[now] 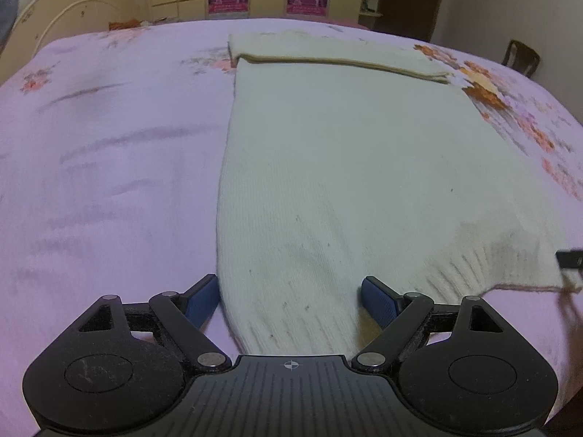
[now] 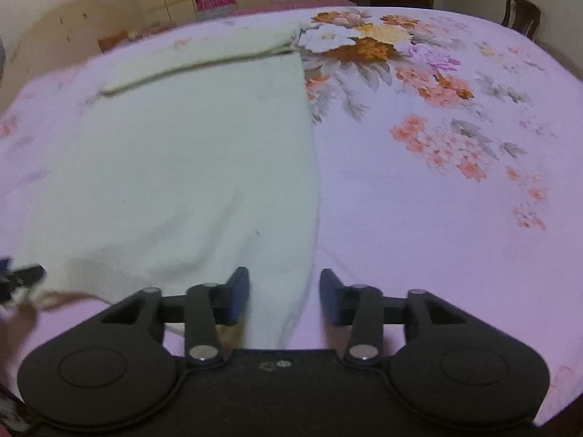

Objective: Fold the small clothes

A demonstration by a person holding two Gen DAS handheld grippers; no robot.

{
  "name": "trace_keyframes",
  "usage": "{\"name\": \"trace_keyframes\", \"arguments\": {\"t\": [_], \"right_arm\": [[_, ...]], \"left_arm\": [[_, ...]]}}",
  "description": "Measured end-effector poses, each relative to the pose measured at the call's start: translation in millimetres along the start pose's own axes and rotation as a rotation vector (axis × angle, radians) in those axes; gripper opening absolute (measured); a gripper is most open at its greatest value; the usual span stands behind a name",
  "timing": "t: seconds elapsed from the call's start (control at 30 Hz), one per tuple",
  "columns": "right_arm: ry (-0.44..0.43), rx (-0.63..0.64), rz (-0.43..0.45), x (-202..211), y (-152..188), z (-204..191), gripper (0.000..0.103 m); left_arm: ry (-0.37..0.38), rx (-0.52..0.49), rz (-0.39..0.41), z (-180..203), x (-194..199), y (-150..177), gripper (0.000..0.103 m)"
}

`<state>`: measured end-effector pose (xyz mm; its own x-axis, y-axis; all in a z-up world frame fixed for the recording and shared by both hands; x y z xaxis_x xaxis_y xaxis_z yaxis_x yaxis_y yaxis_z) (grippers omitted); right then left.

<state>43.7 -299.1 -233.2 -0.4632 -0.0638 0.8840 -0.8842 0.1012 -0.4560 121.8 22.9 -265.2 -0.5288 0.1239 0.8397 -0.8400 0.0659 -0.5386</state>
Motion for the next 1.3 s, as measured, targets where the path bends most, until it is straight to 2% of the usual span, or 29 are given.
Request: {"name": "trace_keyframes", "arguments": {"t": [0.07, 0.1, 0.13, 0.17, 0.2, 0.27, 0.33, 0.37, 0.43, 0.5, 0.53, 0.57, 0.63, 0.7, 0.77, 0.87, 1.07, 1.1, 1.17, 1.3], "right_arm": [[-0.033, -0.010, -0.010, -0.7, 2.5, -5.1, 0.044], [-0.044, -0.005, -0.013, -0.2, 4.2, -8.7, 0.037], [-0.048, 0.003, -0.011, 0.0, 4.5, -11.6, 0.031], [-0.052, 0.016, -0.012, 0.1, 5.2, -14.5, 0.015], [-0.056, 0.022, -0.007, 1.3, 5.6, -16.1, 0.009], [-0.018, 0.042, 0.030, 7.8, 3.1, -13.3, 0.008], [0.045, 0.058, 0.076, 19.6, -0.4, -2.7, 0.008], [0.055, 0.044, 0.079, 23.1, -2.5, 6.2, 0.003], [0.081, 0.018, 0.068, 24.6, -1.4, 24.5, 0.003], [0.034, -0.005, -0.012, 10.8, 2.5, 31.0, 0.002], [0.018, -0.009, -0.010, 9.3, 4.4, 29.6, 0.002], [0.025, -0.009, 0.009, 11.2, 4.1, 27.3, 0.008], [0.020, -0.013, 0.056, 18.0, 1.1, 23.8, 0.023], [0.017, -0.024, 0.079, 22.9, -1.5, 25.4, 0.034], [0.029, -0.024, 0.099, 28.3, -5.7, 28.0, 0.035], [-0.001, -0.021, 0.129, 33.7, -11.3, 22.2, 0.036], [-0.017, 0.076, 0.120, 23.2, -7.1, -16.1, 0.044], [-0.007, 0.096, 0.105, 17.5, -4.9, -19.5, 0.048], [0.027, 0.110, 0.045, 2.7, 1.1, -18.8, 0.049], [0.004, 0.079, 0.072, 13.0, 0.1, -9.2, 0.049]], "left_arm": [[0.007, -0.002, 0.015, 3.6, 2.5, 1.8, 0.063], [0.012, -0.006, 0.022, 6.3, 4.2, 2.3, 0.058], [0.021, -0.016, 0.029, 9.5, 5.6, 2.8, 0.043], [0.025, -0.023, 0.033, 12.0, 6.6, 2.4, 0.036], [0.024, -0.028, 0.036, 13.9, 7.3, 1.8, 0.034], [0.022, -0.036, 0.037, 14.1, 8.8, 0.0, 0.027], [0.021, -0.034, 0.034, 10.7, 9.5, -1.3, 0.027], [0.018, -0.040, 0.035, 9.1, 9.7, -1.5, 0.027], [0.011, -0.060, 0.035, 9.5, 7.8, -0.6, 0.027], [0.009, -0.070, 0.041, 12.2, 8.9, -1.8, 0.027], [0.013, -0.063, 0.035, 11.9, 9.9, -2.8, 0.035], [0.019, -0.050, 0.025, 11.0, 10.5, -3.4, 0.064], [0.001, -0.004, 0.012, 6.8, 11.7, -2.3, 0.102], [-0.015, 0.013, 0.039, 3.8, 16.7, -1.2, 0.102], [-0.024, 0.008, 0.026, 3.6, 14.4, 0.2, 0.102], [-0.046, 0.015, 0.020, 3.6, 10.4, 0.5, 0.102], [-0.070, -0.030, 0.044, 10.2, 12.4, -3.0, 0.102], [-0.064, -0.029, 0.029, 10.1, 9.4, -2.4, 0.102], [-0.036, -0.005, 0.001, 8.1, 5.0, 0.0, 0.101], [-0.025, 0.005, 0.000, 4.8, 6.4, 4.2, 0.101]]}}
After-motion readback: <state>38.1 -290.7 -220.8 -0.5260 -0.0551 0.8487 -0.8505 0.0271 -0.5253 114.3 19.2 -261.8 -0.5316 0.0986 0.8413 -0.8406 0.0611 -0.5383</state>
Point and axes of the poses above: each gripper's, at about its wrist camera, not at the fingertips, and x roughly against the way its jaws point, z to its right, y to its underside, the point moved 6 cm from there along -x, roughly the way its jaws point, and after that the axes turned 6 degrees about -z, right-handed, at the moved point
